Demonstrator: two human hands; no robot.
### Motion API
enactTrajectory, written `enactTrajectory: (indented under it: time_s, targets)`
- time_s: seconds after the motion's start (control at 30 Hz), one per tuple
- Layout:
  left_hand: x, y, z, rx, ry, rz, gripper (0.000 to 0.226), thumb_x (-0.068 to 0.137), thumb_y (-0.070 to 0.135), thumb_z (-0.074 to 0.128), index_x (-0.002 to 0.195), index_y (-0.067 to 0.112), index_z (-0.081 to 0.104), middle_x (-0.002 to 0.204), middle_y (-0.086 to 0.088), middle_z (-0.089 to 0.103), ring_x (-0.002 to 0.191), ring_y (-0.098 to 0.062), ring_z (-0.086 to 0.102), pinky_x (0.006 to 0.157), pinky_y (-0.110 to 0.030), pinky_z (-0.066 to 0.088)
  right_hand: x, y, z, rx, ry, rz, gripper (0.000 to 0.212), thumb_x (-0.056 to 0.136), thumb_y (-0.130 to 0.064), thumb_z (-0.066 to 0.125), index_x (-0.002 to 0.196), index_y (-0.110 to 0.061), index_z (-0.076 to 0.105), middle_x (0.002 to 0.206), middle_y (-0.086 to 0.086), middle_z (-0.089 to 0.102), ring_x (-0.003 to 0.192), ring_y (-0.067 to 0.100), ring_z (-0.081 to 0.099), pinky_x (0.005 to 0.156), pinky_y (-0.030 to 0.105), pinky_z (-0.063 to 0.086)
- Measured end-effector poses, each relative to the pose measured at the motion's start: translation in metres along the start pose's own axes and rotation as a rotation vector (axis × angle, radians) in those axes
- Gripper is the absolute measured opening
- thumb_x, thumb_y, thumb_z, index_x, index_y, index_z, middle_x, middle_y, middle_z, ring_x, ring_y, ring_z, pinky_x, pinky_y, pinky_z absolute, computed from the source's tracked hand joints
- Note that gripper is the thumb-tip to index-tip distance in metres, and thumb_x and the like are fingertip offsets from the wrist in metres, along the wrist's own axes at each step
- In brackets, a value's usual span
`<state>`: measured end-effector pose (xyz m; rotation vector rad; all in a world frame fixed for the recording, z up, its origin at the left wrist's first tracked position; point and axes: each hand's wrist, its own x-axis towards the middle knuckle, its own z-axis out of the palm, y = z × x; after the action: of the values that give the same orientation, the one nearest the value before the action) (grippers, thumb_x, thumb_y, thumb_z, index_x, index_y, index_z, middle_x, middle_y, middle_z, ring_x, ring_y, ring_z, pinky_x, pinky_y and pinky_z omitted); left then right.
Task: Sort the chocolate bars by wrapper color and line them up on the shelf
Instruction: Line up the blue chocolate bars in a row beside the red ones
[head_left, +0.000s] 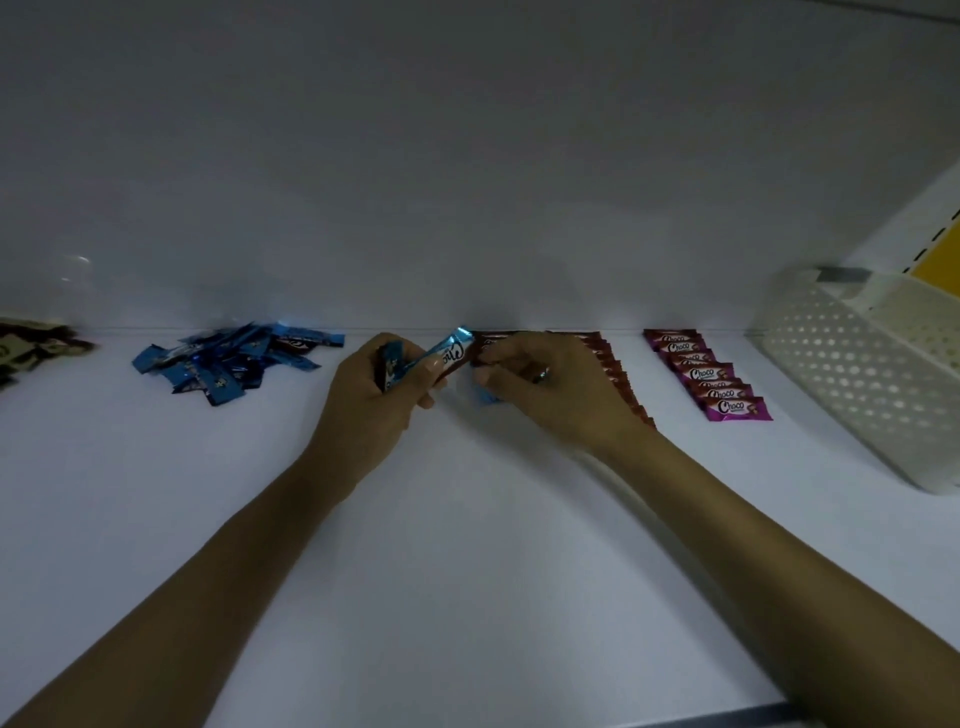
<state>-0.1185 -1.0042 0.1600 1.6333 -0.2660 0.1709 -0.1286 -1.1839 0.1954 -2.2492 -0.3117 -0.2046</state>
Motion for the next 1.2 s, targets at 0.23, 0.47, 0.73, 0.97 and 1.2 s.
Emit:
enactTrajectory:
  time_s: [0.23,0.47,0.73,0.97,1.2]
  targets:
    - [-0.003,-0.003,-0.002,0.017,-0.053,-0.009,0.021,0.091,0.027,0.06,0.075,0.013,0.06,0.058,0.004,0.059,0.05,-0.004,0.049,0.044,-0.016,0.038,-0.004,-0.013,0.011,0.547,-0.028,0.23,0.006,0.087,-0.006,0.064,0.083,-0.01,0.064,0.077,0.004,0.067,0.063,0.007,0.062,0.06,0.016,0.048]
    - [0.001,-0.009,-0.004,0.029,0.001,-0.029,0.041,0.088,-0.018,0.042,0.089,0.021,0.054,0.098,0.004,0.06,0.071,-0.007,0.054,0.057,-0.019,0.046,-0.014,0.009,-0.011,-0.396,0.109,-0.168,0.02,0.087,-0.017,0.062,0.071,-0.019,0.051,0.062,-0.007,0.052,0.055,0.009,0.047,0.053,0.014,0.033]
    - [-0.002,-0.003,-0.002,-0.122,0.003,-0.093,0.041,0.097,-0.01,0.037,0.103,0.026,0.054,0.104,-0.001,0.064,0.092,-0.016,0.063,0.079,-0.028,0.054,-0.032,0.015,-0.013,-0.495,-0.118,-0.187,0.038,0.085,-0.044,0.065,0.113,-0.018,0.069,0.101,0.001,0.069,0.086,0.016,0.059,0.084,0.036,0.047]
    - [-0.005,0.003,0.0,-0.179,0.016,-0.09,0.022,0.101,0.006,0.04,0.106,0.024,0.052,0.101,-0.003,0.067,0.08,-0.013,0.068,0.069,-0.024,0.057,-0.03,0.015,-0.015,-0.642,-0.164,-0.109,0.022,0.086,-0.043,0.063,0.101,-0.029,0.069,0.102,-0.008,0.057,0.1,0.012,0.05,0.081,0.028,0.027]
    - [-0.006,0.002,0.0,-0.077,-0.001,-0.06,0.016,0.101,0.018,0.041,0.104,0.026,0.054,0.101,0.003,0.068,0.078,-0.006,0.068,0.061,-0.021,0.056,-0.033,0.02,-0.013,-0.579,-0.142,-0.199,0.018,0.082,-0.043,0.062,0.082,-0.027,0.073,0.082,-0.008,0.066,0.077,0.012,0.056,0.08,0.037,0.046]
